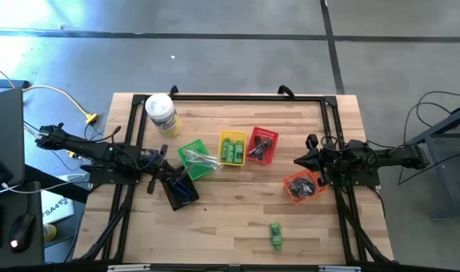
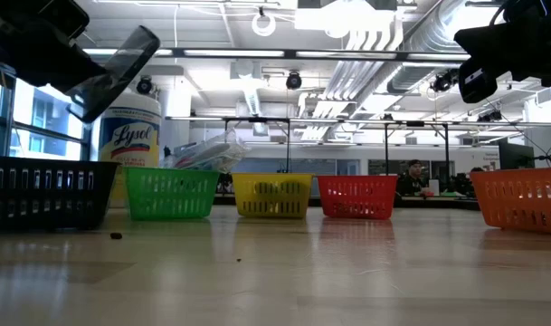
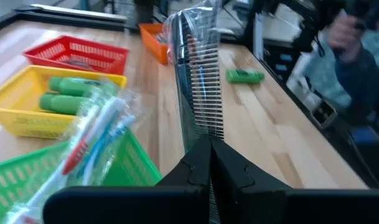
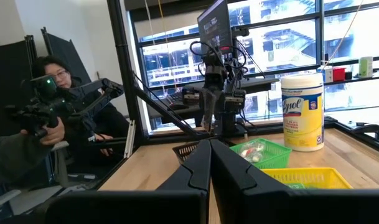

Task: Pick & Place Travel size toiletries
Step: Put the black comb into the red bin

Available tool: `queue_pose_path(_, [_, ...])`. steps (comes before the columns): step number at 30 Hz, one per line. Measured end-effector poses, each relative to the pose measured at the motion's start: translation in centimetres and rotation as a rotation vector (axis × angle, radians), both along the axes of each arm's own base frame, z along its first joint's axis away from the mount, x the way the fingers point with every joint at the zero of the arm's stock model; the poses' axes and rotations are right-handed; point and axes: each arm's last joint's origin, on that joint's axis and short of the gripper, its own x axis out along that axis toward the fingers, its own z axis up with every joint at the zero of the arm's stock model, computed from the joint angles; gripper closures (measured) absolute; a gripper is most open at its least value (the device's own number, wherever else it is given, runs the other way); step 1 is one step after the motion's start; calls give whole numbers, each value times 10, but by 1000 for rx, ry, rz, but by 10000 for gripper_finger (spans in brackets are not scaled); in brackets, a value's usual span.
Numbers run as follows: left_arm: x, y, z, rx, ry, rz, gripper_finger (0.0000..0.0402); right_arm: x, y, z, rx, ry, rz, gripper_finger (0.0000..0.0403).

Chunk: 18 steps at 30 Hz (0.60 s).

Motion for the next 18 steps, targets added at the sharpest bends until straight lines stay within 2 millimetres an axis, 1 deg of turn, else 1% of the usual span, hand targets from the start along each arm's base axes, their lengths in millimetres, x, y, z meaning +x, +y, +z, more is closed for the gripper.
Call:
queue_pose_path(2, [2, 0, 5, -29, 2, 28, 401, 0, 0, 0, 0, 0, 0, 401])
queue_pose_path(5, [7, -1, 18, -48, 5, 49, 402, 0, 0, 0, -4, -1, -1, 401])
queue_pose_path(8, [18, -3, 36, -49, 20, 58, 402, 0, 0, 0, -10, -1, -2, 401])
queue_pose_path(13, [49, -10, 71, -5, 49, 104, 402, 0, 0, 0, -18, -2, -3, 401])
queue_pose_path(18, [87, -18, 107, 46, 99, 145, 402, 0, 0, 0, -21, -3, 13, 401])
